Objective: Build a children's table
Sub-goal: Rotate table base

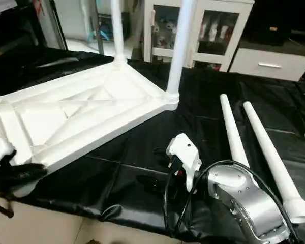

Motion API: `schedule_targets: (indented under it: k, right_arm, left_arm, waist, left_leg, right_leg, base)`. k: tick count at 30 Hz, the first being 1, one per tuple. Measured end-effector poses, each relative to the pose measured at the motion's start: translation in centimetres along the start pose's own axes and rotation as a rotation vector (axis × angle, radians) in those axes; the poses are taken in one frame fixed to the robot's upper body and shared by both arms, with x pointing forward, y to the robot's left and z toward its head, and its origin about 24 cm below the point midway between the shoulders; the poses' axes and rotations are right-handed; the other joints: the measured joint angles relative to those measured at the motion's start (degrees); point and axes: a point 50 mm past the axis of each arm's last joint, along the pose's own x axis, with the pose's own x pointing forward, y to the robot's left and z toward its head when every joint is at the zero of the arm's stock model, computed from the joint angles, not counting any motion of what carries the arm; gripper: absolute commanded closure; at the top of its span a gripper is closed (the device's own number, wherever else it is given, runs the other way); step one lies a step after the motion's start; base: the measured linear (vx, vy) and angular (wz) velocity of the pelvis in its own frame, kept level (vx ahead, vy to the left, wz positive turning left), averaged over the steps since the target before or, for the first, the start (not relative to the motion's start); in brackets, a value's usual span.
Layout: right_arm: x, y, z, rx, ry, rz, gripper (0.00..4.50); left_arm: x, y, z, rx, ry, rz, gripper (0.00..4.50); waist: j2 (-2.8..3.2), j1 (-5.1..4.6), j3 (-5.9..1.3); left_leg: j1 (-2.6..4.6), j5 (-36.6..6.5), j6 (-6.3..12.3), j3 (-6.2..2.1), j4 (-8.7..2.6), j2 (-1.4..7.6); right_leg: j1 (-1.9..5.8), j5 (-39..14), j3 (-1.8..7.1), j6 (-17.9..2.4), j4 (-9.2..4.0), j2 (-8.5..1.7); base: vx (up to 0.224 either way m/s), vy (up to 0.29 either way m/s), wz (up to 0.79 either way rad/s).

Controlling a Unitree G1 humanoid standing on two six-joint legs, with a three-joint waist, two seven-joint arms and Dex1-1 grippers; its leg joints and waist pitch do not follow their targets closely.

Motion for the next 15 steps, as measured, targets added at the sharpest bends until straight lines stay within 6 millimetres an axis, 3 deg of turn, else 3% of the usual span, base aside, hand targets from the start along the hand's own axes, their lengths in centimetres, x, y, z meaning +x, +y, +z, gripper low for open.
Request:
schedule_targets:
  k: [7, 10, 15]
  right_arm:
    - [-0.3, -0.1, -0.3, 0.003, 0.016, -0.006, 0.00]
    - [-0.4, -0.2, -0.2, 0.002, 0.015, -0.012, 0.00]
    - [-0.3, -0.3, -0.1, 0.004, 0.003, -0.018, 0.00]
  left_arm:
    - [4.2, -2.1, 1.4, 0.012, -0.079, -0.108, 3.40]
    - [4.7, -2.1, 2.1, 0.019, -0.112, -0.099, 3.40]
    - [7.1, -2.6, 4.9, 0.008, -0.260, -0.060, 3.40]
  waist:
    - [0.11, 0.03, 0.01]
    - [0.14, -0.22, 0.02]
    - [0.16, -0.03, 0.02]
  left_leg:
    - [-0.05, 0.00, -0.01, 0.01, 0.00, 0.02]
    - [-0.05, 0.00, -0.01, 0.01, 0.00, 0.05]
    - [-0.04, 0.00, -0.02, 0.01, 0.03, 0.03]
  right_leg:
    - [-0.03, 0.02, 0.00, -0.03, 0.14, 0.01]
    - [-0.06, 0.02, -0.01, -0.04, 0.15, 0.06]
    - [-0.02, 0.04, 0.02, -0.06, 0.16, 0.04]
  base:
    - [0.000, 0.000, 0.00]
    - [0.000, 0.000, 0.00]
    - [0.000, 0.000, 0.00]
